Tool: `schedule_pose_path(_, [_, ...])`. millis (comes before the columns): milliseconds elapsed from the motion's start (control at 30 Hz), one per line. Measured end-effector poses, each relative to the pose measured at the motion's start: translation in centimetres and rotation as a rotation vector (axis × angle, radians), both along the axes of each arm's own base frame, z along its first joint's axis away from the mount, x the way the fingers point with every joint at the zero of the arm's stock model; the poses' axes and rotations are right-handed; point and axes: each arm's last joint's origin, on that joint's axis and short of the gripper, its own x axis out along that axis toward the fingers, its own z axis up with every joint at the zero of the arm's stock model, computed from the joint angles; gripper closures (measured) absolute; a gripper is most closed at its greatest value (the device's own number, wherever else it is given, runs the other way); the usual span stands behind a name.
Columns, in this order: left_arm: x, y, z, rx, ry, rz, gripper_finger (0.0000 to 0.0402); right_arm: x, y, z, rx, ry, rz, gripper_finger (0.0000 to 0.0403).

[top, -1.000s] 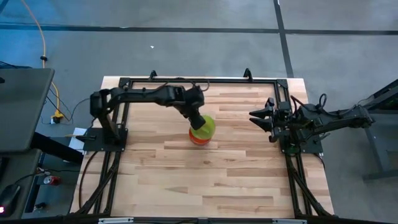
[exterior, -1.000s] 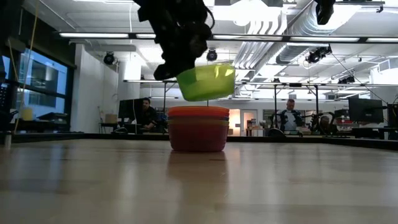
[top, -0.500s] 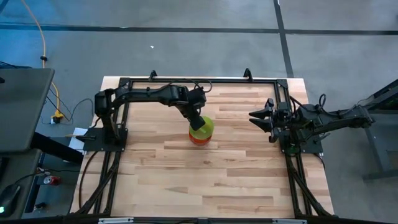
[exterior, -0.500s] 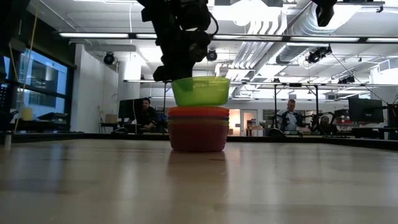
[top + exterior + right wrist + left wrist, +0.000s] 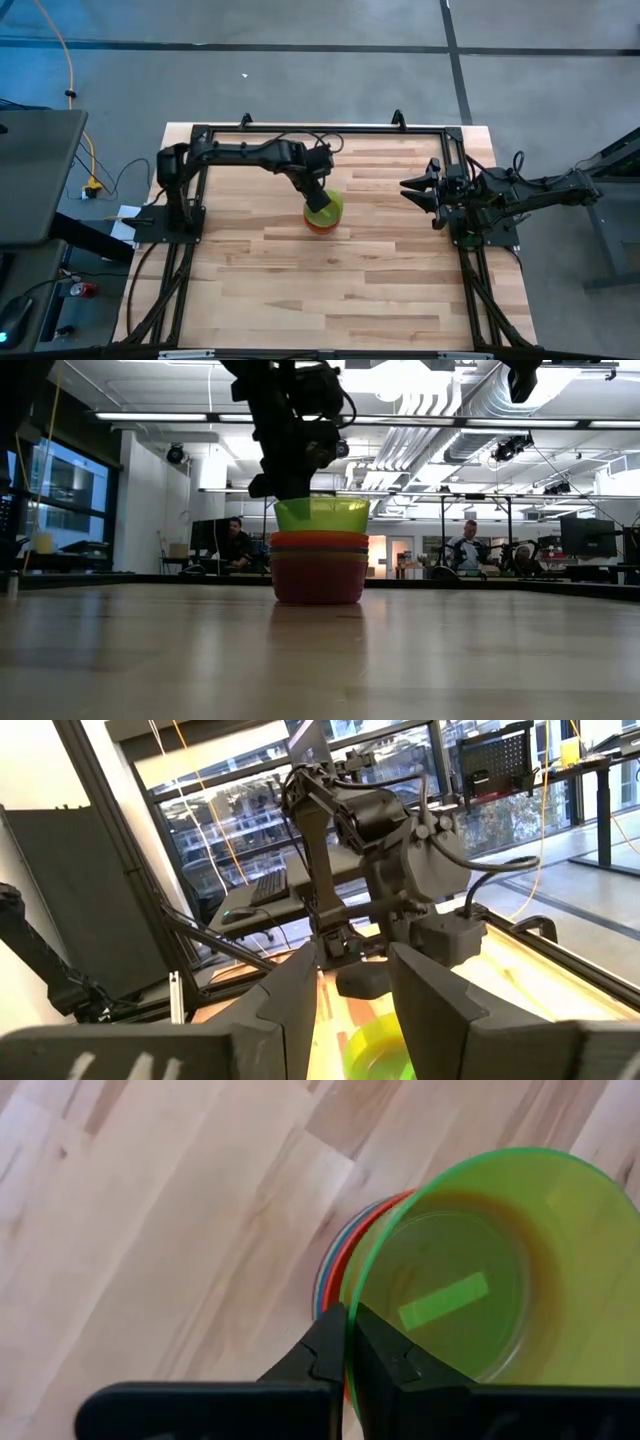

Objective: Nest bowls inside each other
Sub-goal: Stack the green bowl on top of the orange bowl

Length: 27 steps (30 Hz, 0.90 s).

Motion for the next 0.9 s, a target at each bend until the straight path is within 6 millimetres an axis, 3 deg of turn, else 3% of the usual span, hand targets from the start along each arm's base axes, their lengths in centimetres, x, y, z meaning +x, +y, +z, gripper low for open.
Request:
schedule_pose_path(333, [0.9, -0.2, -2.2, -0.021, 0.050, -0.024, 0.0401, 0.0, 0.0, 0.0, 0.000, 0.000, 0.000, 0.0283])
schedule_pose_path(600, [1.5, -0.3, -2.7, -0.013, 0.026, -0.035, 0.0398, 0.0, 0.0, 0.0, 0.008, 0.002, 0.001, 0.0283])
schedule_pose_path(733, [1.6, -0.3, -2.5, -0.012, -0.001, -0.033, 0.0371, 0.0, 0.0, -0.1, 0.007, 0.010, 0.001, 0.0283])
schedule_pose_path(900, [1.7, -0.4, -2.1, -0.043, -0.035, -0.060, 0.0311, 0.0, 0.0, -0.2, 0.005, 0.018, 0.001, 0.0283])
